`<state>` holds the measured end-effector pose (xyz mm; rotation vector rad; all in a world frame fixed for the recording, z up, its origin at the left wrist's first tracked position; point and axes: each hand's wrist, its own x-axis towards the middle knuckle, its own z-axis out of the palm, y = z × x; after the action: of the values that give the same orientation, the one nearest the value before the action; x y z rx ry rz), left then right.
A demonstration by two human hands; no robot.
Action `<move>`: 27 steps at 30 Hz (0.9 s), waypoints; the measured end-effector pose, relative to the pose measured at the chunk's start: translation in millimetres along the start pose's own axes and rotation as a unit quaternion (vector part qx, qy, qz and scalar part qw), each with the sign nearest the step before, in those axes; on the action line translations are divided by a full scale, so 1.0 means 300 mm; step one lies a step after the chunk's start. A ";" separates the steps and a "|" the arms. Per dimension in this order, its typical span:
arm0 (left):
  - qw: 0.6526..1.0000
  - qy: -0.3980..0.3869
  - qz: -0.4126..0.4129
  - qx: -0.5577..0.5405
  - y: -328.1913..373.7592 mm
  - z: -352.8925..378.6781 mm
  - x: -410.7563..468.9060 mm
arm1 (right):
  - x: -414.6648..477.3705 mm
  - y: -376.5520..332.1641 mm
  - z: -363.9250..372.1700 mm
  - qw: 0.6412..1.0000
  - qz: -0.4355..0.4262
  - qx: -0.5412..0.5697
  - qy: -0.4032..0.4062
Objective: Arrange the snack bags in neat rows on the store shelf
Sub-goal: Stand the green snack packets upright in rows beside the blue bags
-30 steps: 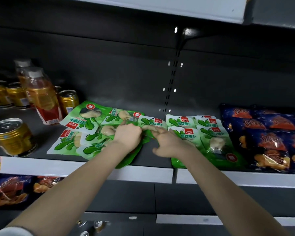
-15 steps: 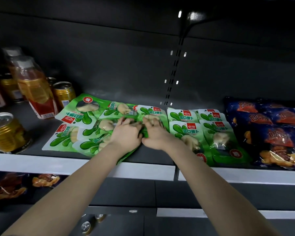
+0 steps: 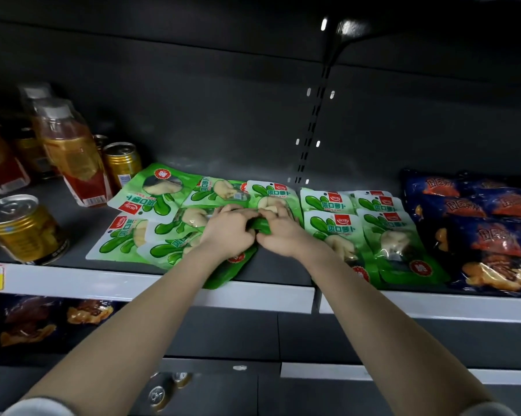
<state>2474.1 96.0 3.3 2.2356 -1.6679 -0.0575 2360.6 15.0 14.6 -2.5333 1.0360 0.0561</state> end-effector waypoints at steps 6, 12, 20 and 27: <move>0.922 0.047 -0.060 -0.380 -0.090 -0.103 -0.022 | -0.070 -0.008 -0.007 0.988 -0.113 0.043 0.098; 0.965 0.116 -0.088 -0.218 -0.174 -0.131 -0.082 | -0.088 -0.114 -0.023 0.976 -0.191 0.040 0.096; 0.984 0.118 -0.090 -0.098 -0.321 -0.183 -0.207 | -0.017 -0.216 0.055 0.976 -0.180 -0.108 0.052; 0.985 0.137 -0.084 -0.065 -0.383 -0.172 -0.266 | -0.013 -0.270 0.052 0.958 -0.147 -0.218 0.111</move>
<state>2568.0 212.0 3.3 2.1683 -1.2937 0.0922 2414.5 75.7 29.4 -3.1318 0.7764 -0.0987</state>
